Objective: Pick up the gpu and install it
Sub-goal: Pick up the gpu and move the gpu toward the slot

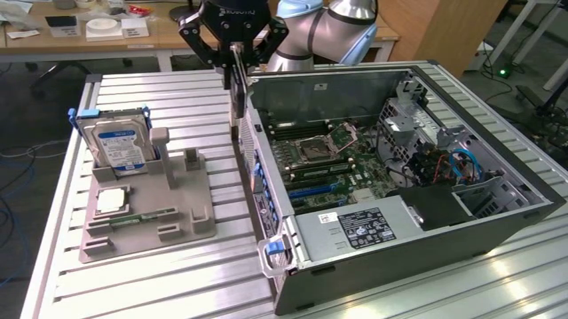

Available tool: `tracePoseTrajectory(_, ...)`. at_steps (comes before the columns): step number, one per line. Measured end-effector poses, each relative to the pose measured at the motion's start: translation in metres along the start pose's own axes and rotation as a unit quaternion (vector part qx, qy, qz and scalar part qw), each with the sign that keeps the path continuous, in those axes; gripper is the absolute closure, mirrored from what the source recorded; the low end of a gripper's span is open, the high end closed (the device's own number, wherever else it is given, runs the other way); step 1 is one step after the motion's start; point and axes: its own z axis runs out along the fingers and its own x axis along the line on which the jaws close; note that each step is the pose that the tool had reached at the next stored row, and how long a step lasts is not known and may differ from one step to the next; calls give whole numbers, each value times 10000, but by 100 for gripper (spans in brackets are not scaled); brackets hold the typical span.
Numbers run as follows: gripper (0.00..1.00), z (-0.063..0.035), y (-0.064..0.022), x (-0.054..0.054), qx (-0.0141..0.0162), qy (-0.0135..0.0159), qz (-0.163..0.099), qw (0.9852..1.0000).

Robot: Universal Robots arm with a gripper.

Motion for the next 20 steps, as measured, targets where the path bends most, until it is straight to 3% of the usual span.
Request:
tracePoseTrajectory(9, 72, 0, 2, -89, 0, 0, 0, 10000)
tracePoseTrajectory(20, 72, -1, 9, -316, 0, 0, 0, 10000)
